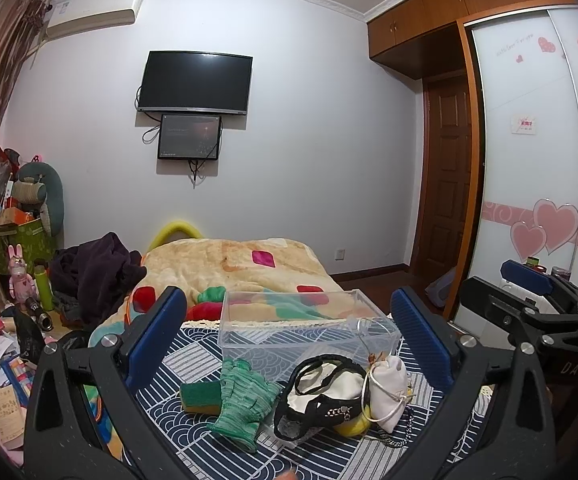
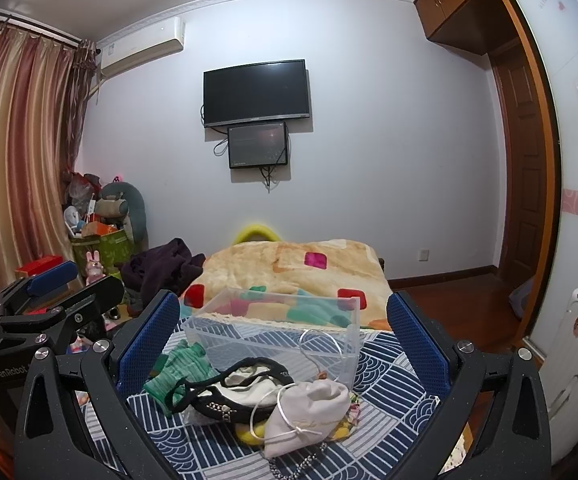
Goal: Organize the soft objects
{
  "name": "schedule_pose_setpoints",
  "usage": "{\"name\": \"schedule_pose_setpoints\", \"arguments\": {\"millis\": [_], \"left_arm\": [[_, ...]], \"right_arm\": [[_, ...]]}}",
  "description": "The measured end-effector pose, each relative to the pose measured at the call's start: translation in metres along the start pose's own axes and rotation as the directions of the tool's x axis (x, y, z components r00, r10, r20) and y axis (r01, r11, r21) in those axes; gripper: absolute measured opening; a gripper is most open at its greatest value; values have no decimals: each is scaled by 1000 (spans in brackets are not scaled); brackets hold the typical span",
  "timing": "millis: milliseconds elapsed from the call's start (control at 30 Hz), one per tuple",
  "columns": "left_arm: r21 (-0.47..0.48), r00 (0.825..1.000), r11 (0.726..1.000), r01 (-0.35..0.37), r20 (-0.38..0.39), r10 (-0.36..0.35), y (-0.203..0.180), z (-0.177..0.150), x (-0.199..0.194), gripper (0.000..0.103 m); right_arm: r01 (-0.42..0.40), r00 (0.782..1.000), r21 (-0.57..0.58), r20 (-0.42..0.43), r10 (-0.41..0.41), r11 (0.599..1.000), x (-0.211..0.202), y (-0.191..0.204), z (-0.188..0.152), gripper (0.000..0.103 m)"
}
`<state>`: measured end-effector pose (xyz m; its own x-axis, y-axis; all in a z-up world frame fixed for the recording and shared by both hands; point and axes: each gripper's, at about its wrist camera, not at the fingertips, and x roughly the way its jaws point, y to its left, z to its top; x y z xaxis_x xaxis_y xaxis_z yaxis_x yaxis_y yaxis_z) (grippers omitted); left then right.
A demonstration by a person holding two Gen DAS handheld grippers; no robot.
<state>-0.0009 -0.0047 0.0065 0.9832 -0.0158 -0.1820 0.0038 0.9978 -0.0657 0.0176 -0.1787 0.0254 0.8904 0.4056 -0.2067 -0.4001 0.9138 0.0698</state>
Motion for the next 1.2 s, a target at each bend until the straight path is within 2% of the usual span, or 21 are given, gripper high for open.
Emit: {"name": "schedule_pose_setpoints", "arguments": {"millis": [233, 367, 467, 533, 667, 733, 867, 1033, 1100, 1167, 1200], "left_arm": [[-20, 998, 1000, 10, -69, -12, 9, -17, 15, 103], [-51, 988, 998, 27, -152, -35, 20, -36, 31, 103], [-71, 977, 997, -1, -211, -14, 31, -49, 45, 102], [-84, 968, 996, -39, -251, 16, 40, -57, 56, 88], [-140, 947, 990, -37, -320, -10, 55, -73, 75, 78], [-144, 938, 989, -37, -345, -15, 57, -80, 83, 70], [-145, 919, 989, -35, -392, -25, 58, -94, 97, 56], [-151, 895, 988, -32, -444, -39, 61, -109, 111, 36], [-155, 887, 988, -27, -460, -48, 61, -114, 115, 31], [-152, 886, 988, -29, -461, -45, 62, -117, 117, 31], [-150, 887, 988, -33, -459, -40, 62, -117, 116, 29]], "right_arm": [[16, 1000, -3, -19, -16, 1000, 7, -4, -7, 103], [6, 995, 26, -97, -3, 1000, 24, -14, -22, 103], [-2, 987, 54, -160, 10, 999, 36, -21, -34, 103], [1, 980, 69, -200, 13, 998, 46, -26, -44, 103], [8, 965, 91, -262, 16, 996, 58, -33, -57, 103], [6, 957, 97, -290, 23, 995, 63, -35, -64, 102], [-5, 942, 102, -334, 39, 995, 70, -39, -74, 92], [-23, 917, 115, -393, 66, 993, 82, -38, -85, 84], [-19, 908, 115, -414, 65, 993, 86, -39, -88, 77], [-28, 892, 130, -444, 84, 991, 91, -40, -91, 60], [-37, 883, 147, -458, 101, 988, 92, -42, -93, 58]]}}
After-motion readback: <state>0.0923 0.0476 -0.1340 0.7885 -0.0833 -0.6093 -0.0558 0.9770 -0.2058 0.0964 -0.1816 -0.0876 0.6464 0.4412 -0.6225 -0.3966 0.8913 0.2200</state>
